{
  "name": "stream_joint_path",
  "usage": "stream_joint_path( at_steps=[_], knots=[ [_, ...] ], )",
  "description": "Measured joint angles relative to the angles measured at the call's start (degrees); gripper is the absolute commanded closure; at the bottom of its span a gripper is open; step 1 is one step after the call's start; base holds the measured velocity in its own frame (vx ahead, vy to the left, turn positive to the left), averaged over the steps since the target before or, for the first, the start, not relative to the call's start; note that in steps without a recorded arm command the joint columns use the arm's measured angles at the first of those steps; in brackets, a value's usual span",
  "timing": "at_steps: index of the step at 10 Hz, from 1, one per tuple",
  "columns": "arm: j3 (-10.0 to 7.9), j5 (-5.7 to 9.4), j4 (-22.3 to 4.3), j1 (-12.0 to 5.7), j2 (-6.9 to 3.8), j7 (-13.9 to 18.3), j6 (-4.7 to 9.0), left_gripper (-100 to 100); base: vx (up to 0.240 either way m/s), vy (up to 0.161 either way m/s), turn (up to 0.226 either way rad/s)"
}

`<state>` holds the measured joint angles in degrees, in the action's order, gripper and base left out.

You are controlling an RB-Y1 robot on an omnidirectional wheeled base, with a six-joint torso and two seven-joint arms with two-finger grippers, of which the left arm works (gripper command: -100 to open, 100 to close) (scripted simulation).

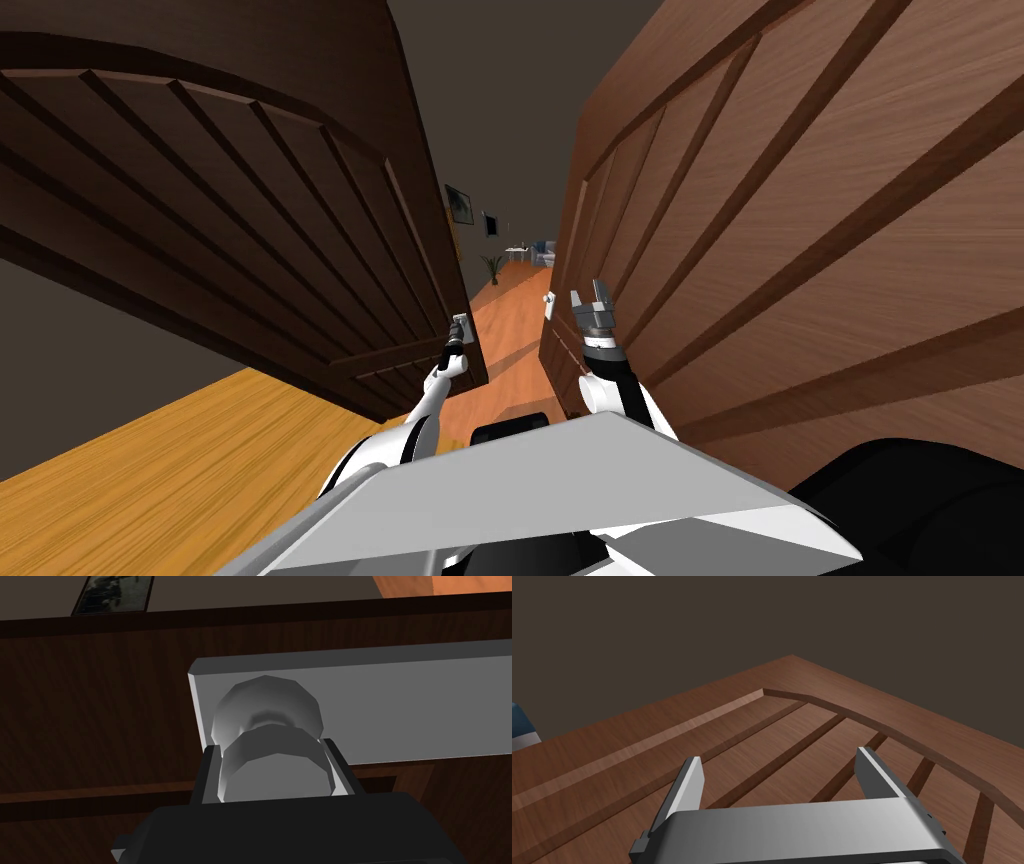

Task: Push the door open

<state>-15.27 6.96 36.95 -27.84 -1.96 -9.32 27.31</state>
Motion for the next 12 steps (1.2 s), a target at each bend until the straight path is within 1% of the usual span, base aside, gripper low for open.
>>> stream_joint_path(
  at_steps=[1,2,4,6,8,9,10,12],
  knots=[
    [-0.68,0.07,0.1,0.02,0.47,-0.7,-0.05,100,0.077,-0.020,0.026],
    [-0.80,0.12,0.2,-0.04,0.47,-0.8,-0.02,100,0.131,0.007,0.109],
    [-0.24,-0.20,-0.1,0.33,0.49,-0.5,-0.29,100,0.206,0.011,0.123],
    [0.18,-0.61,-0.2,0.25,0.44,-0.3,-0.40,100,0.185,0.073,0.155],
    [-0.08,-0.89,1.0,0.54,-0.31,-0.4,-0.30,100,0.242,0.089,0.277],
    [0.03,-1.10,0.8,0.46,-0.87,-0.2,-0.20,-100,0.023,0.041,0.170],
    [0.27,-0.48,0.5,0.14,-1.21,-0.7,0.01,-100,-0.173,0.005,0.002],
    [0.50,0.49,-0.7,-0.61,-1.37,-1.9,0.62,-100,-0.190,-0.034,0.057]
  ],
)
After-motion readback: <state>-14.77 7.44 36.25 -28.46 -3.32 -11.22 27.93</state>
